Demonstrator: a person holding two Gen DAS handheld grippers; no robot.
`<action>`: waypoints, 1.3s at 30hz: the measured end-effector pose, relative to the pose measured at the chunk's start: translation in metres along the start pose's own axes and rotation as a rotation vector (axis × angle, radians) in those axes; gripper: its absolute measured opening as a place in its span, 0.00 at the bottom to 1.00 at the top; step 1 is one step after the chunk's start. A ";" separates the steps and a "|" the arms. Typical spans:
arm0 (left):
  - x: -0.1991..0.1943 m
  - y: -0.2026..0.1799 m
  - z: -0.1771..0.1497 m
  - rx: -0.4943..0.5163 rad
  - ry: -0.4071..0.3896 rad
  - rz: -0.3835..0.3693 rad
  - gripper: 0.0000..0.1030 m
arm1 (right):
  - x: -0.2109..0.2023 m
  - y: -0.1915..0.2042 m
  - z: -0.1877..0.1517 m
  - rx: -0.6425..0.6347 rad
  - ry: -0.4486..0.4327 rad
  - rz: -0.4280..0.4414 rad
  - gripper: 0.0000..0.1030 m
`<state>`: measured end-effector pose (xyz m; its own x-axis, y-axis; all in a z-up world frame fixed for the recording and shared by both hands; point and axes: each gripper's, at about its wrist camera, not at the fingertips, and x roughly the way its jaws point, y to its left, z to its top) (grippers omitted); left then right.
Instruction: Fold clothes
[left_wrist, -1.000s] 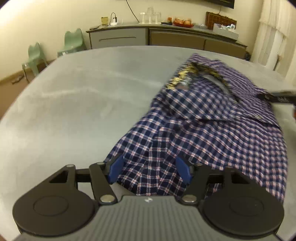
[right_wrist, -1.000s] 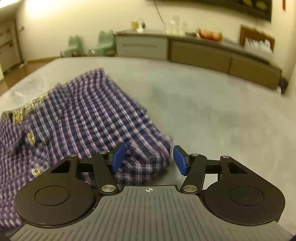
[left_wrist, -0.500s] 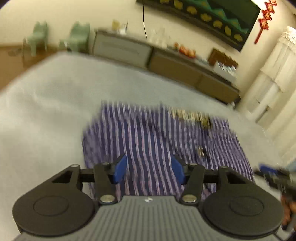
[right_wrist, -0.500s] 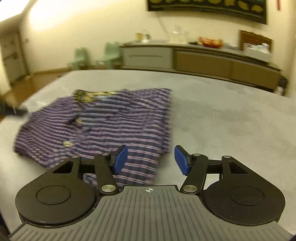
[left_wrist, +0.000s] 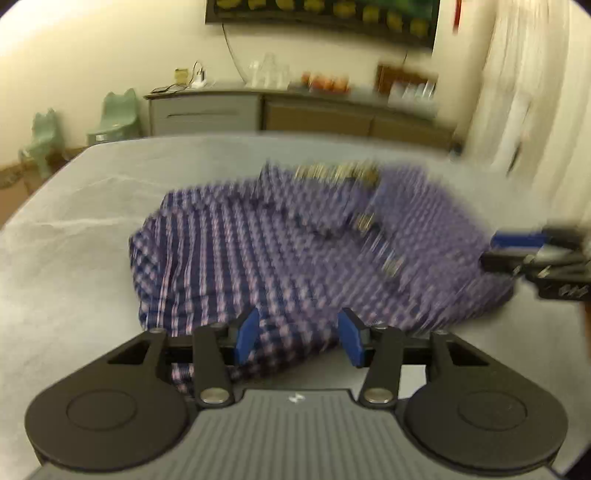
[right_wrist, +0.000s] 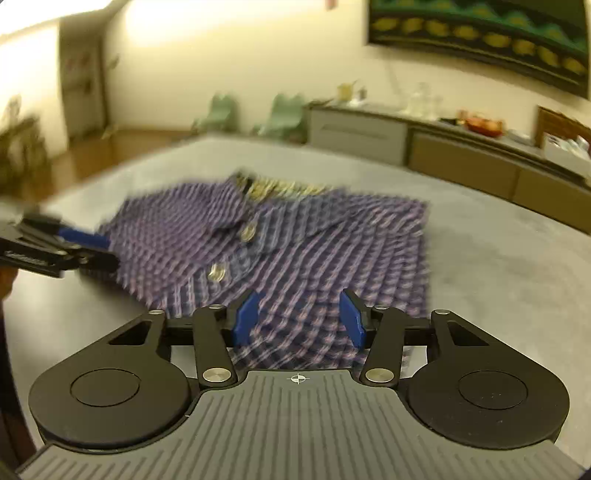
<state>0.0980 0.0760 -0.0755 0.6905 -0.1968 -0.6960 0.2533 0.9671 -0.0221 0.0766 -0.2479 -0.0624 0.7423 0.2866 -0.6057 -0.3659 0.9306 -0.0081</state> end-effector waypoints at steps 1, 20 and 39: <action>0.004 0.000 -0.005 -0.001 0.001 0.005 0.44 | 0.003 0.000 -0.001 -0.006 0.017 -0.004 0.45; 0.043 0.058 0.055 -0.139 0.119 0.112 0.56 | 0.060 -0.055 0.009 0.212 0.102 -0.014 0.27; 0.153 -0.035 0.138 0.011 0.043 0.019 0.58 | 0.059 -0.124 -0.001 0.361 0.092 -0.330 0.36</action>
<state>0.2878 -0.0104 -0.0819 0.6654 -0.1712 -0.7266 0.2481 0.9687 -0.0011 0.1657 -0.3467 -0.0980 0.7272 -0.0428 -0.6851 0.1100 0.9924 0.0547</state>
